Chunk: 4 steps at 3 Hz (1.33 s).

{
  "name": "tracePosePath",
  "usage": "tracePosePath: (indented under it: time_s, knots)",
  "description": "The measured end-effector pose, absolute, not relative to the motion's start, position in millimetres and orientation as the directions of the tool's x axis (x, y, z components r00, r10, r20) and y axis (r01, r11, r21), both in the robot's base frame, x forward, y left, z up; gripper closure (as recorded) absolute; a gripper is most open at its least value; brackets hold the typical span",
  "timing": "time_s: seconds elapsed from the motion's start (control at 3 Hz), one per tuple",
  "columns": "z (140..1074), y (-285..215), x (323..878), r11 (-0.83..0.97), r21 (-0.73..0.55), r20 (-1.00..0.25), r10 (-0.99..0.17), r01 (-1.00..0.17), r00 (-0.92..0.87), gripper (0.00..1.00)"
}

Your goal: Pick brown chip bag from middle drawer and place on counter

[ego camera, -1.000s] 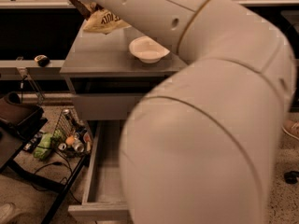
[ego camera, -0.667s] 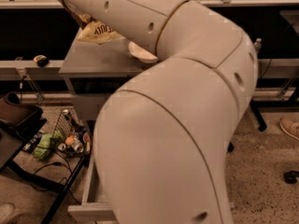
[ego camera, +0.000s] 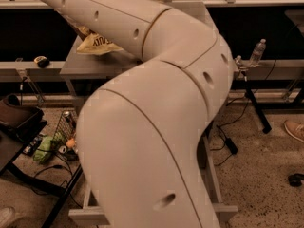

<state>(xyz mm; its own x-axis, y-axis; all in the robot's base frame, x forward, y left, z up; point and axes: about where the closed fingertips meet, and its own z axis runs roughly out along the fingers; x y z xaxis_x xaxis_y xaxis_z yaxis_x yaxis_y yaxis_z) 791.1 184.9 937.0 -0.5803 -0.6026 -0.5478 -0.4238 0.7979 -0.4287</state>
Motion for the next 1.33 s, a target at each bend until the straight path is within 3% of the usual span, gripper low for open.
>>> tracePosePath:
  time_s: [0.33,1.33]
  knots:
    - [933.8,185.3,791.6,0.797,-0.43,-0.542,-0.604,-0.425,-0.584,0.85]
    - [933.7,185.3,791.6,0.797,-0.43,-0.542,-0.604,-0.425,-0.584,0.15]
